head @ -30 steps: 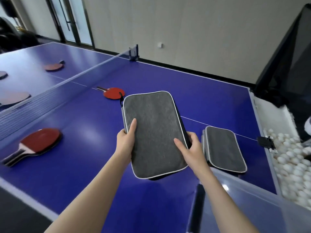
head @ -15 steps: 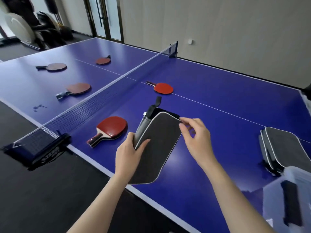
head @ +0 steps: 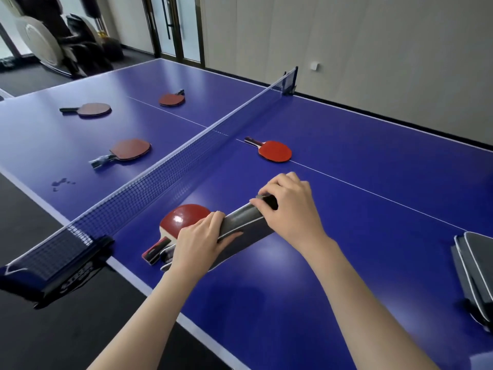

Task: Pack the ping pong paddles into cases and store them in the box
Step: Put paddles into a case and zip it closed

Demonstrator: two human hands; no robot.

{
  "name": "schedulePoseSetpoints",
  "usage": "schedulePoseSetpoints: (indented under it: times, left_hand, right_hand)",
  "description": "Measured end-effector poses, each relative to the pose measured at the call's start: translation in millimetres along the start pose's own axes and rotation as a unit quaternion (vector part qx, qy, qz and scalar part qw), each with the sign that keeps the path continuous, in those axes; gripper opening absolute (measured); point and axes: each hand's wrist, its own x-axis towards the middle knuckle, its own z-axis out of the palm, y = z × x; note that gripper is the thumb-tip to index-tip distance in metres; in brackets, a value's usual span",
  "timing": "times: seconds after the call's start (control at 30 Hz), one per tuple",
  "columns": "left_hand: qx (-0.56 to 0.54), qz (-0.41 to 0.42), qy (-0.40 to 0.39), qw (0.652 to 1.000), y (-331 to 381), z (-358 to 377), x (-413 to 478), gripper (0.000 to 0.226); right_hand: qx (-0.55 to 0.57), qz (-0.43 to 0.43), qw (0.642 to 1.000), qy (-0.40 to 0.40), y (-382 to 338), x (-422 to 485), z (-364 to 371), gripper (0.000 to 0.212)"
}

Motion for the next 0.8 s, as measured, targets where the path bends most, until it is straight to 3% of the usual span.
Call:
schedulePoseSetpoints:
  times: [0.13, 0.33, 0.8]
  left_hand:
    - [-0.037, 0.005, -0.027, 0.999, -13, 23, 27, 0.047]
    - [-0.088, 0.010, -0.073, 0.993, -26, 57, 50, 0.049]
    - [-0.277, 0.036, -0.143, 0.950, -57, 91, 83, 0.042]
  right_hand:
    - [0.051, 0.048, 0.998, 0.000, 20, 24, 22, 0.014]
    - [0.101, 0.146, 0.982, 0.062, 25, 43, 39, 0.012]
    - [0.134, 0.427, 0.877, 0.172, 49, 38, 35, 0.014]
